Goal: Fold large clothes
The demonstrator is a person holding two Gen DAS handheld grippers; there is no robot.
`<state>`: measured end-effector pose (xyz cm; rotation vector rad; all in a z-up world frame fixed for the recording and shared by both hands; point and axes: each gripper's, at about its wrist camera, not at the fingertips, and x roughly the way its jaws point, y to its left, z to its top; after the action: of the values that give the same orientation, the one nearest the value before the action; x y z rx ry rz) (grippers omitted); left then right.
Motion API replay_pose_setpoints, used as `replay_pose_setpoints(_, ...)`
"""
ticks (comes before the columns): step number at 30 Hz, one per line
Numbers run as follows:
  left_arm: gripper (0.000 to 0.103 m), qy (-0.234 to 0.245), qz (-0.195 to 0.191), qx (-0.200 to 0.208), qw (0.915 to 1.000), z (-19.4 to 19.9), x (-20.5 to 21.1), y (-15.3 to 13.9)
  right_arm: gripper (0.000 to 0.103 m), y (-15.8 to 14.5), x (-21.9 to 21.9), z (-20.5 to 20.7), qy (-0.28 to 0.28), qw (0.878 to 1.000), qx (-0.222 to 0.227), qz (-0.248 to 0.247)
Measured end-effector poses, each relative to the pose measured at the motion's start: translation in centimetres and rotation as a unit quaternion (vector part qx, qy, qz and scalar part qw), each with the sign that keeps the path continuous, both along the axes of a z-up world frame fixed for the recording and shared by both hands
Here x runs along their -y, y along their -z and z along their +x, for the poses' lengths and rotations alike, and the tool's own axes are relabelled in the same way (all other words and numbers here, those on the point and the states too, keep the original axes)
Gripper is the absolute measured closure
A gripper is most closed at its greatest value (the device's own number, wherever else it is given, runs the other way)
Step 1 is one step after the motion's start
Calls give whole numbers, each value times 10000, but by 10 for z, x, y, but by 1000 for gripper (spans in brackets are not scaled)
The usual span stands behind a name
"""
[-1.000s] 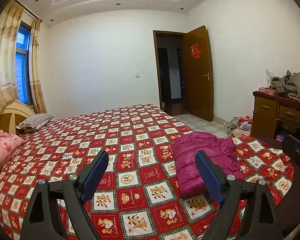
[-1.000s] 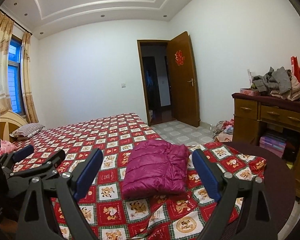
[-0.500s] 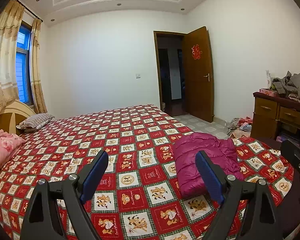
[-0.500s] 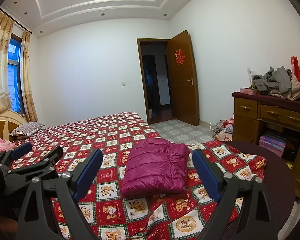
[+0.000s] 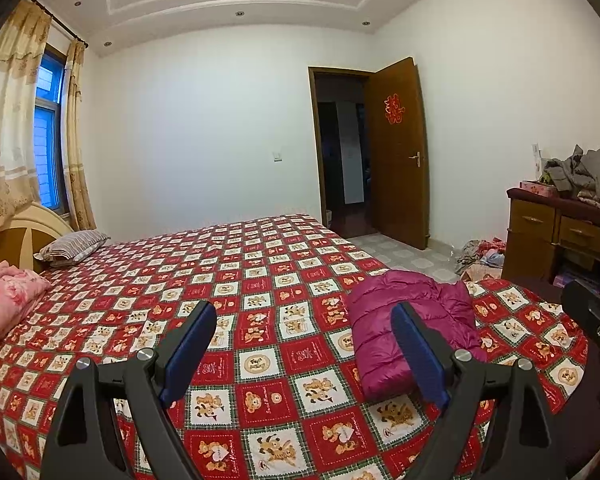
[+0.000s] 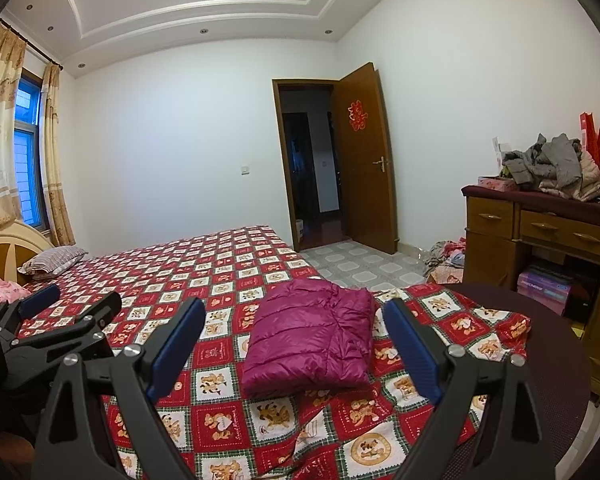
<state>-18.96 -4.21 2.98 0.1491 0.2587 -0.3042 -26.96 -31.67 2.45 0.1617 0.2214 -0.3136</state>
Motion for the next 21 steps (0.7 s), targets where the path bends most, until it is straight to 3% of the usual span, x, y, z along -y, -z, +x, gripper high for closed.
replay_pose_setpoints(21,13,-13,-30,-39,10000,6,-6,0,10,4,1,0,52,10000,-77,-30)
